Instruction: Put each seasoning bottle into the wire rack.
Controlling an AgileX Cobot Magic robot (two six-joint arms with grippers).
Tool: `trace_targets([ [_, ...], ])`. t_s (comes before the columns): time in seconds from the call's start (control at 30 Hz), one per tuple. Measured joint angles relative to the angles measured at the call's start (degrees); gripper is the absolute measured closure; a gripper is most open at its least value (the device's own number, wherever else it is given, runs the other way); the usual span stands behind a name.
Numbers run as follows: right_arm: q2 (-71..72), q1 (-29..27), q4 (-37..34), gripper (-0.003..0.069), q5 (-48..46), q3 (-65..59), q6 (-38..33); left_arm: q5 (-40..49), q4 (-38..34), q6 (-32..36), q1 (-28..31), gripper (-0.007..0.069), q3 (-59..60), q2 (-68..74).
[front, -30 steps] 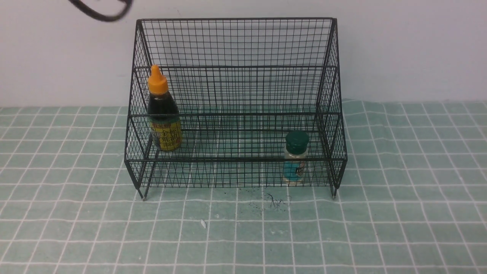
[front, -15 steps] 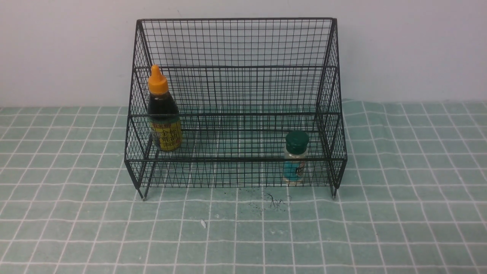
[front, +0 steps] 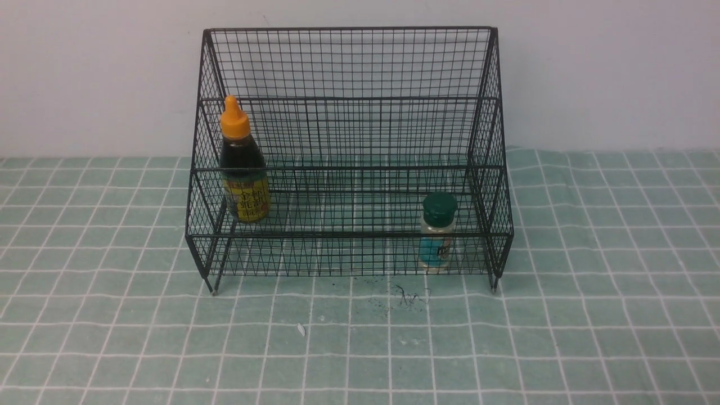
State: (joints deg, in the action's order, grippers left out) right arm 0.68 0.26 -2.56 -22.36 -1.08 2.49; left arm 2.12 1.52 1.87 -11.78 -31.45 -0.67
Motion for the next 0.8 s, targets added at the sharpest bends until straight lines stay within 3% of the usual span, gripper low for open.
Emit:
trace_targets([
  [0.5,0.0,0.0,0.0,0.0672,0.0,0.0,0.0,4.2,-0.2,-1.2,0.0,0.0631,3.3,2.2],
  [0.8,0.0,0.0,0.0,0.0672,0.0,0.0,0.0,7.1,-4.9,2.3,6.4,0.0631,21.0,0.0],
])
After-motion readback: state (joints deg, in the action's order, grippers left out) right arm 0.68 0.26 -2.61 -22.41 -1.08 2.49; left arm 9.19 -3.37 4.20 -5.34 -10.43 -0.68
